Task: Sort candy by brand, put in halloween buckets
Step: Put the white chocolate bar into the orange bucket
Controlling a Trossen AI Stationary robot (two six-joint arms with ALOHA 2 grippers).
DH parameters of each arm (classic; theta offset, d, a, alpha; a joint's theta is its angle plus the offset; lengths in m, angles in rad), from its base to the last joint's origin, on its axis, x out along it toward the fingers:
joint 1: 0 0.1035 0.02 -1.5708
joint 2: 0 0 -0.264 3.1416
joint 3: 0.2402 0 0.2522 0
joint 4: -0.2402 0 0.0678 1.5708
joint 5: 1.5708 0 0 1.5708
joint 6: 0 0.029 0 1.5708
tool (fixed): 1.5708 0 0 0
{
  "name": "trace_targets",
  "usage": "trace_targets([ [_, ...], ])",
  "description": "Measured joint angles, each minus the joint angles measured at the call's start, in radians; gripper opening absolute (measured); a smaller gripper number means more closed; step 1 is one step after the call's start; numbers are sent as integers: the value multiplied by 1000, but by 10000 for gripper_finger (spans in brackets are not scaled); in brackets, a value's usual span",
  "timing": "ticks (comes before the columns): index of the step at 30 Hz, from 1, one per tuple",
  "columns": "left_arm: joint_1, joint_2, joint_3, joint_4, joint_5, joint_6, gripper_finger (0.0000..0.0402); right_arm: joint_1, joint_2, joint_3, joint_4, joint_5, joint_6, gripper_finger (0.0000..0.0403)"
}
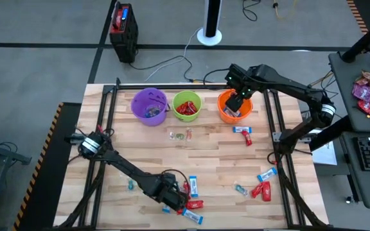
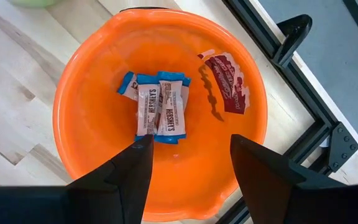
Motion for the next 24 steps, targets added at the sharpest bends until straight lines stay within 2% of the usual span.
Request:
trace_targets([
  [2, 0, 0, 2, -2, 0, 0, 69, 0, 0, 0, 0, 0, -3, 206],
  [12, 1, -57, 17, -23, 2, 34, 68, 0, 0, 0, 7, -1, -14, 206],
  [20, 42, -248, -11, -146, -103, 145, 68, 0, 1, 0, 17, -29, -26, 206],
  [24, 67, -261, -41, -219, -102, 196, 73, 0, 1, 0, 18, -40, -22, 206],
])
